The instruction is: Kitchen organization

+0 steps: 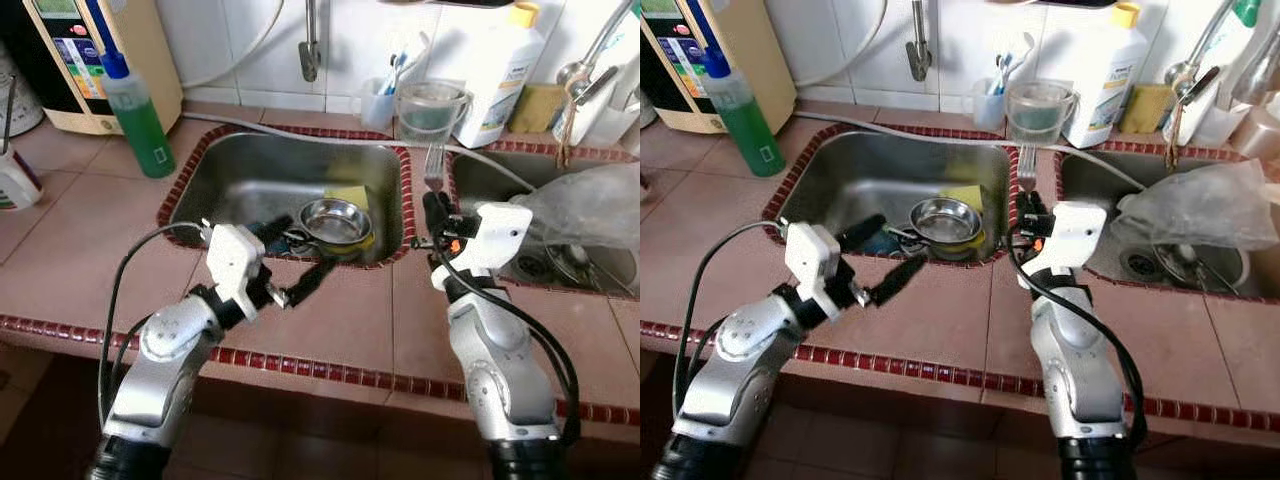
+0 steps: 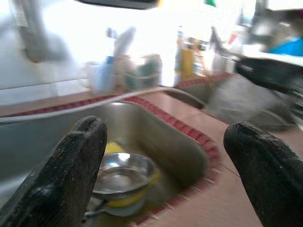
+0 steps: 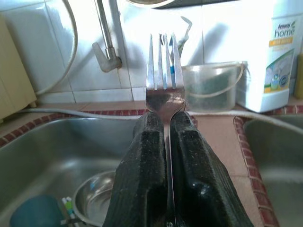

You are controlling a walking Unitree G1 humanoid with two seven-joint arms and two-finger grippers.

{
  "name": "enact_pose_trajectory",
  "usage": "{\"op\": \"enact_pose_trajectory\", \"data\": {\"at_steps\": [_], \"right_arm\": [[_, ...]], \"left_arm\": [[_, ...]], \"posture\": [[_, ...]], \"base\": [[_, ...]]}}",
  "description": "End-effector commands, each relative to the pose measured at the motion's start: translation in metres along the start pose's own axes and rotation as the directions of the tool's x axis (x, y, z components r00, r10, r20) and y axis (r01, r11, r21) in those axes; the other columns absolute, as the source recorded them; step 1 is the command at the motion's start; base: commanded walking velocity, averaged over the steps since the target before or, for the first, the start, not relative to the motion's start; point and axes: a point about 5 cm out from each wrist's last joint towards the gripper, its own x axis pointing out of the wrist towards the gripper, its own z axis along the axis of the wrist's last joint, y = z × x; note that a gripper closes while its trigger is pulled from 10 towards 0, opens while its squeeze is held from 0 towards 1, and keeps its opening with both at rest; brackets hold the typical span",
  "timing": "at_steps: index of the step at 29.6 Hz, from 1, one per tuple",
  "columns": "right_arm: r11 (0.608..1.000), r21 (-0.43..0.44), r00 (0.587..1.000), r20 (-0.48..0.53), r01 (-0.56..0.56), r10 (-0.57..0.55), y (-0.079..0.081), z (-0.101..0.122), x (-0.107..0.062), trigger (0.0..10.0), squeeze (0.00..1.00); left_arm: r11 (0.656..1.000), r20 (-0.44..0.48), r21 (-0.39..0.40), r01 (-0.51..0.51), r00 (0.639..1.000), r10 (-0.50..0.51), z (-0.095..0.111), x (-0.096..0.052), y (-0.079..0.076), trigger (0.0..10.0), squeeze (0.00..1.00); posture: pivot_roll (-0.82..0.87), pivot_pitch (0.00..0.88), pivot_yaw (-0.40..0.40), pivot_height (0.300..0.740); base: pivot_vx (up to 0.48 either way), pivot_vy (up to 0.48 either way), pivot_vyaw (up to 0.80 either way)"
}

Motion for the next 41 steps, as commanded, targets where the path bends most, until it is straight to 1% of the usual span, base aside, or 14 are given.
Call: {"op": "enact_pose_trajectory", "data": {"at_steps": [1, 3, 4, 7, 8, 9, 12, 14, 18, 22, 25, 34, 37, 41], "right_arm": [[1.000, -0.020, 0.999, 0.035, -0.007, 0.008, -0.003, 0.004, 0.004, 10.0, 0.00], [0.999, -0.035, 0.999, 0.044, -0.014, 0.016, -0.004, 0.002, 0.005, 10.0, 0.00], [0.999, -0.046, 0.998, 0.054, -0.020, 0.022, -0.004, 0.001, 0.006, 10.0, 0.00], [0.999, -0.045, 0.998, 0.062, -0.026, 0.029, -0.004, -0.001, 0.005, 10.0, 0.00], [0.997, -0.067, 0.997, 0.067, -0.033, 0.037, -0.002, -0.003, 0.005, 10.0, 0.00], [0.997, -0.067, 0.997, 0.067, -0.033, 0.037, -0.002, -0.003, 0.005, 10.0, 0.00], [0.993, -0.103, 0.994, 0.086, -0.051, 0.060, 0.002, -0.006, 0.003, 10.0, 0.00], [0.993, -0.105, 0.993, 0.101, -0.056, 0.066, 0.003, -0.006, 0.002, 10.0, 0.00], [0.990, -0.125, 0.987, 0.137, -0.069, 0.086, 0.005, -0.006, 0.000, 10.0, 0.00], [0.990, -0.130, 0.984, 0.161, -0.058, 0.079, 0.005, -0.004, -0.004, 10.0, 0.00], [0.990, -0.132, 0.982, 0.174, -0.053, 0.075, 0.005, -0.003, -0.008, 10.0, 0.00], [0.992, -0.118, 0.981, 0.179, -0.052, 0.073, 0.013, -0.005, -0.024, 10.0, 0.00], [0.992, -0.114, 0.983, 0.173, -0.048, 0.067, 0.013, -0.006, -0.026, 10.0, 0.00], [0.992, -0.115, 0.983, 0.173, -0.049, 0.068, 0.013, -0.006, -0.026, 10.0, 0.00]], "left_arm": [[0.997, -0.024, -0.013, -0.072, 0.997, 0.072, -0.003, 0.004, 0.006, 10.0, 0.00], [0.993, -0.029, -0.027, -0.117, 0.993, 0.116, -0.004, 0.009, 0.008, 10.0, 0.00], [0.987, -0.034, -0.009, -0.160, 0.987, 0.159, -0.006, 0.012, 0.009, 10.0, 0.00], [0.984, -0.051, 0.002, -0.179, 0.983, 0.178, -0.009, 0.017, 0.008, 10.0, 0.00], [0.978, -0.059, 0.010, -0.209, 0.976, 0.209, -0.011, 0.021, 0.008, 10.0, 0.00], [0.978, -0.059, 0.010, -0.209, 0.976, 0.209, -0.011, 0.021, 0.008, 10.0, 0.00], [0.963, -0.054, -0.022, -0.269, 0.962, 0.267, -0.012, 0.027, 0.011, 10.0, 0.00], [0.952, -0.052, -0.032, -0.304, 0.952, 0.302, -0.012, 0.030, 0.013, 10.0, 0.00], [0.939, -0.042, -0.042, -0.342, 0.939, 0.340, -0.011, 0.033, 0.017, 10.0, 0.00], [0.931, 0.001, -0.063, -0.359, 0.933, 0.359, -0.008, 0.027, 0.019, 10.0, 0.00], [0.933, 0.019, -0.068, -0.354, 0.934, 0.356, -0.006, 0.020, 0.016, 10.0, 0.00], [0.942, 0.042, -0.035, -0.333, 0.941, 0.335, -0.005, 0.000, 0.012, 10.0, 0.00], [0.941, 0.018, -0.035, -0.337, 0.941, 0.338, -0.010, -0.002, 0.012, 10.0, 0.00], [0.938, -0.005, -0.036, -0.344, 0.939, 0.344, -0.012, 0.000, 0.013, 10.0, 0.00]], "posture": [[-0.11, 0.033, 0.046, 0.740], [-0.11, 0.030, 0.046, 0.740], [-0.11, 0.024, 0.047, 0.740], [-0.11, 0.020, 0.048, 0.740], [-0.11, 0.015, 0.050, 0.740], [-0.11, 0.015, 0.050, 0.740], [-0.12, 0.007, 0.051, 0.740], [-0.12, 0.001, 0.053, 0.740], [-0.13, 0.000, 0.057, 0.740], [-0.13, 0.000, 0.059, 0.740], [-0.13, 0.000, 0.060, 0.740], [-0.13, 0.000, 0.057, 0.740], [-0.13, 0.000, 0.054, 0.740], [-0.13, 0.000, 0.055, 0.740]], "base": [[0.000, 0.000, 0.00], [0.000, 0.000, 0.00], [0.000, 0.000, 0.00], [0.000, 0.000, 0.00], [0.000, 0.000, 0.00], [0.000, 0.000, 0.00], [0.000, 0.000, 0.00], [0.000, 0.000, 0.00], [0.000, 0.000, 0.00], [0.000, 0.000, 0.00], [0.000, 0.000, 0.00], [0.000, 0.000, 0.00], [0.000, 0.000, 0.00], [0.000, 0.000, 0.00]]}}
